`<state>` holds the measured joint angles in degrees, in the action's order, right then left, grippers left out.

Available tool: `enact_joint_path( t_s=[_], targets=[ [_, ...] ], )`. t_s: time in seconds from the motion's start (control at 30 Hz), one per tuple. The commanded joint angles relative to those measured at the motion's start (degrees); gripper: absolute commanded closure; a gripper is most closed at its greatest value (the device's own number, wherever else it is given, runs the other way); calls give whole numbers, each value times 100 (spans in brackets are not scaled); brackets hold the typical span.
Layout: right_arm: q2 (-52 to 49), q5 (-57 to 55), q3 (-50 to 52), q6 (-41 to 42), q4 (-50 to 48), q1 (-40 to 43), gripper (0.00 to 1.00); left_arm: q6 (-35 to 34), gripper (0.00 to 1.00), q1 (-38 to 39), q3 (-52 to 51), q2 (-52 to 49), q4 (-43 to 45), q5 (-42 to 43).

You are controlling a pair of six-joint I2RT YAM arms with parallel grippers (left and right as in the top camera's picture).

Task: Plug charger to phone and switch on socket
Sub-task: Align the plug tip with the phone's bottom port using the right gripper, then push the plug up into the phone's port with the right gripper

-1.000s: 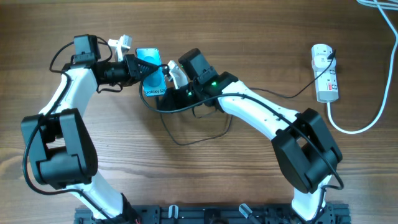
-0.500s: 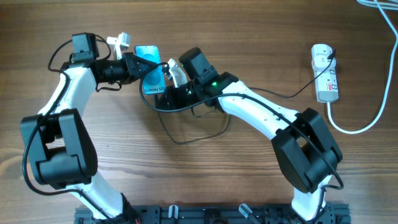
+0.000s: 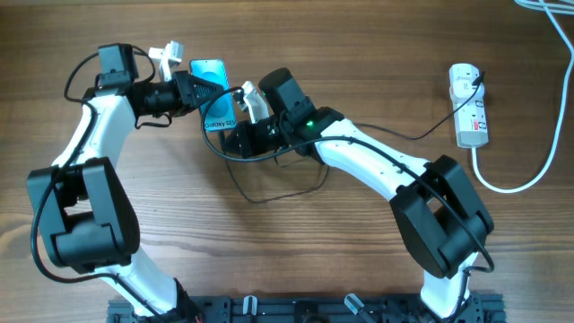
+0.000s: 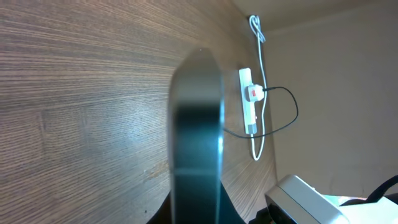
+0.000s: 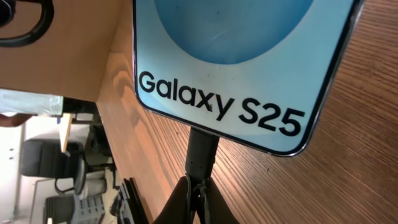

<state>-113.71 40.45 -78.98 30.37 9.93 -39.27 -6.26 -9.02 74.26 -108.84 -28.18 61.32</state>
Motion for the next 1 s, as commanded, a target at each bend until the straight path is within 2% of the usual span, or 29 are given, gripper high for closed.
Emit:
enact_joint_path(
  t_s=[0.0,0.23,0.27,0.3,0.57,0.73,0.97],
  targets=[
    [109,-568,-319,131,-726,378,96,136,96,271,-243,72,-286,361],
    [109,-570,-319,131,-828,409,96,136,96,323,-243,72,-280,356],
    [109,-570,-319,129,-828,411,84,138,96,323,-243,72,-280,356],
    [109,-568,-319,129,-820,411,78,138,96,323,-243,72,-278,356],
    [109,-564,-319,107,-343,411,54,136,96,323,-243,72,-267,354],
    [109,166,-319,-323,20,411,48,136,96,323,-243,72,-264,354],
    [109,181,-317,-348,905,326,47,136,96,330,-243,72,-264,354]
  ],
)
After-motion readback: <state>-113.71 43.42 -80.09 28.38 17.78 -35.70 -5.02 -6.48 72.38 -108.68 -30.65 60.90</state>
